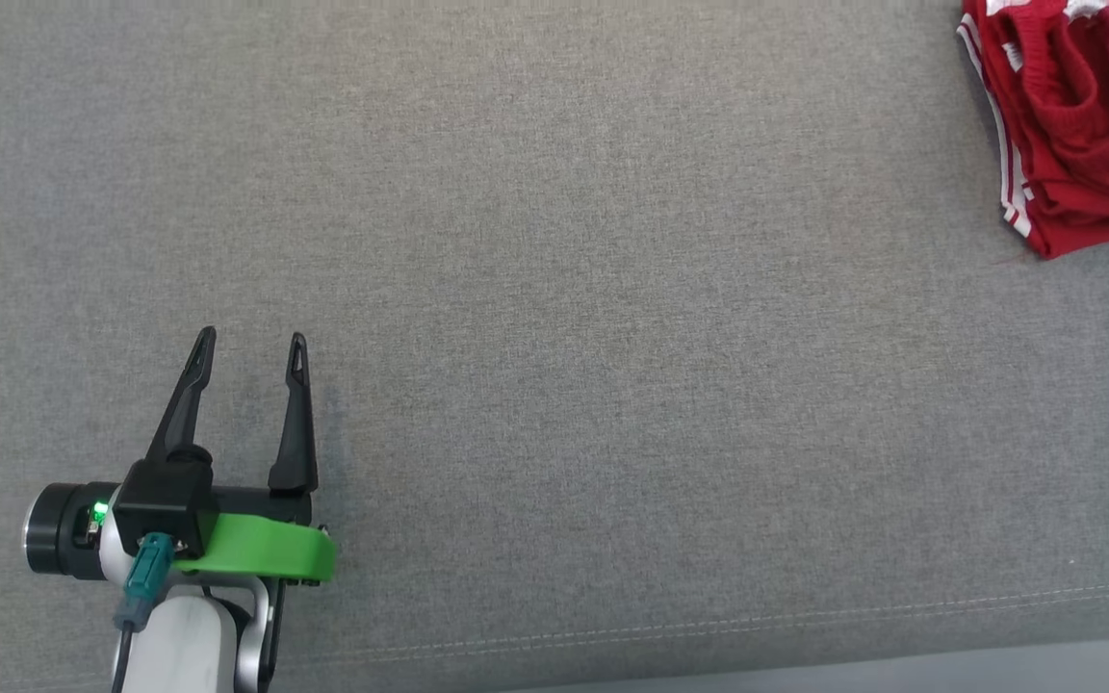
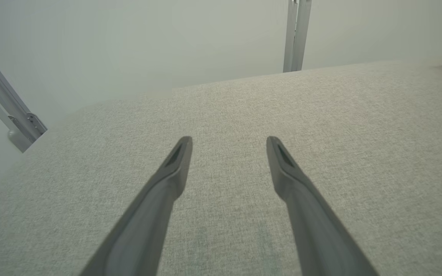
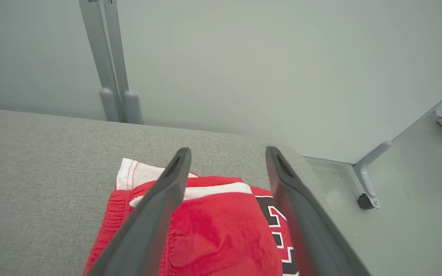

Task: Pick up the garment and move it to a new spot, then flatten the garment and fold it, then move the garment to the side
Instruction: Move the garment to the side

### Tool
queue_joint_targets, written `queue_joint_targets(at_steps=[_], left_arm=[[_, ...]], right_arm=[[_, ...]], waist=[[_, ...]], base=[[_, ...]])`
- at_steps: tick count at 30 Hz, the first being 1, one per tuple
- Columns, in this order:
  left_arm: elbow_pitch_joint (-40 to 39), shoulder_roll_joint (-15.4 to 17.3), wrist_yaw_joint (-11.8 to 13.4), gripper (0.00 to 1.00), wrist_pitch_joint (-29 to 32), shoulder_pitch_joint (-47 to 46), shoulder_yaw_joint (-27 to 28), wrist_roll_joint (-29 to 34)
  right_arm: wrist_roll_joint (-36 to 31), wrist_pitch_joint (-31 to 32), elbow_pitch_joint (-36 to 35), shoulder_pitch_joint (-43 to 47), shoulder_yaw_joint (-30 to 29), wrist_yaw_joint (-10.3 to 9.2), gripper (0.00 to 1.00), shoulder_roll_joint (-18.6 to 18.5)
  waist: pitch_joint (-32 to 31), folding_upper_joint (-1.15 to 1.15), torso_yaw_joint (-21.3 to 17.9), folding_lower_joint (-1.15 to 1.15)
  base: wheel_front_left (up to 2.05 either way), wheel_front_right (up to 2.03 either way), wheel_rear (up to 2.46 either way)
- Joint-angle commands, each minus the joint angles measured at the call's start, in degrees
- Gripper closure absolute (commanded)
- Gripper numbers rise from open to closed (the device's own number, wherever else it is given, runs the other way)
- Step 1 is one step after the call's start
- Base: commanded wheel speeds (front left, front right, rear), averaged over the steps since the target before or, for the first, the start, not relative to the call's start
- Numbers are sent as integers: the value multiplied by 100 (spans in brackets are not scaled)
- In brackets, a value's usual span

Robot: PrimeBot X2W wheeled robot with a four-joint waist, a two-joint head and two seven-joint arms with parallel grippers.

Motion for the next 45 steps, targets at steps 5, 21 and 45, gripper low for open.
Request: queue_joint_targets(at_steps=[5,21,45], left_arm=[[14,-41,53,0,3,124,32,-65],[-32,-97,165,0,3,472,190,-119],[5,-112,250,0,3,788,417,-173]], right_arm=[[166,-324,-205,364,-138,-5,0,195],[-636,-442,-1774,1542,-1740,-5,0,865],[-3821,-444,-4475,5113,-5354,-3,0,2511]], waist=[[-336,0,42,0],[-993,0,-26,0],[-1498,0,113,0]], base=[[0,0,0],[0,0,0],[0,0,0]])
